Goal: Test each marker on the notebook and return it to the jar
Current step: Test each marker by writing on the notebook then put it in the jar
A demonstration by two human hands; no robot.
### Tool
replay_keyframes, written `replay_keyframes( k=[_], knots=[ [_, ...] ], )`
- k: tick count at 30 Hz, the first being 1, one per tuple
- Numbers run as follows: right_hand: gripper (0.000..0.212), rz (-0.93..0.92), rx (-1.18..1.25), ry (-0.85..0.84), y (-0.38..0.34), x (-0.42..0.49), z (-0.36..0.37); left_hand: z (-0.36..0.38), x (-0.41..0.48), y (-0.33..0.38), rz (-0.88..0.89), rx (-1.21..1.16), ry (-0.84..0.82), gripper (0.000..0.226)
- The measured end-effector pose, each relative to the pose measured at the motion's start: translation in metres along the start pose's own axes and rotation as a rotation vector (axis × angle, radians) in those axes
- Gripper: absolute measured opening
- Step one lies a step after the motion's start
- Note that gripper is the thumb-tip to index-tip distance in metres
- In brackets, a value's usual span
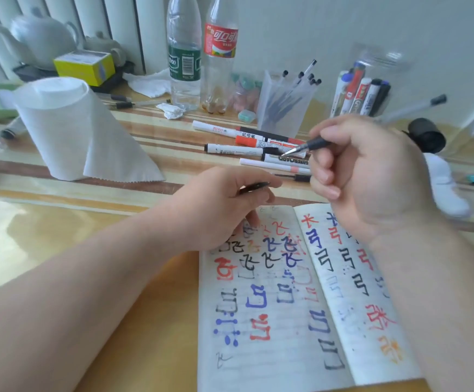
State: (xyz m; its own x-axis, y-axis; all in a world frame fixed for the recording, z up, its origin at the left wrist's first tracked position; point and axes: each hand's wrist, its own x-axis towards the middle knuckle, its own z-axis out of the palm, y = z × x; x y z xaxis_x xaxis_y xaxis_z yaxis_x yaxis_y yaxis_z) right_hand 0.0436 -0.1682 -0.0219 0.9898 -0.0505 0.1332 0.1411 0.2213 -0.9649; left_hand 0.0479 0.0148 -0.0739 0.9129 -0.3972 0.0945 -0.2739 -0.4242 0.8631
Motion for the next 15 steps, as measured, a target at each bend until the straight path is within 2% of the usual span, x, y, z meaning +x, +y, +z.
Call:
replay_keyframes(
  k=[4,7,10,15],
  knots=[
    [0.017,-0.109,0.0,-0.005,0.016,-0.008,-0.011,0.001,0.003,-0.002,0.004,-0.191,-0.006,0.02],
    [0.021,-0.092,-0.049,-0.03,0.017,-0.007,-0.014,0.002,0.003,-0.001,-0.016,-0.298,-0.032,0.011],
    [0.02,-0.062,-0.092,-0.057,0.021,-0.007,-0.014,0.002,0.003,0.0,-0.017,-0.337,-0.044,0.018],
    [0.016,-0.051,-0.104,-0.091,0.026,-0.007,-0.013,0.001,0.002,0.0,0.008,-0.366,-0.067,0.015]
  ],
)
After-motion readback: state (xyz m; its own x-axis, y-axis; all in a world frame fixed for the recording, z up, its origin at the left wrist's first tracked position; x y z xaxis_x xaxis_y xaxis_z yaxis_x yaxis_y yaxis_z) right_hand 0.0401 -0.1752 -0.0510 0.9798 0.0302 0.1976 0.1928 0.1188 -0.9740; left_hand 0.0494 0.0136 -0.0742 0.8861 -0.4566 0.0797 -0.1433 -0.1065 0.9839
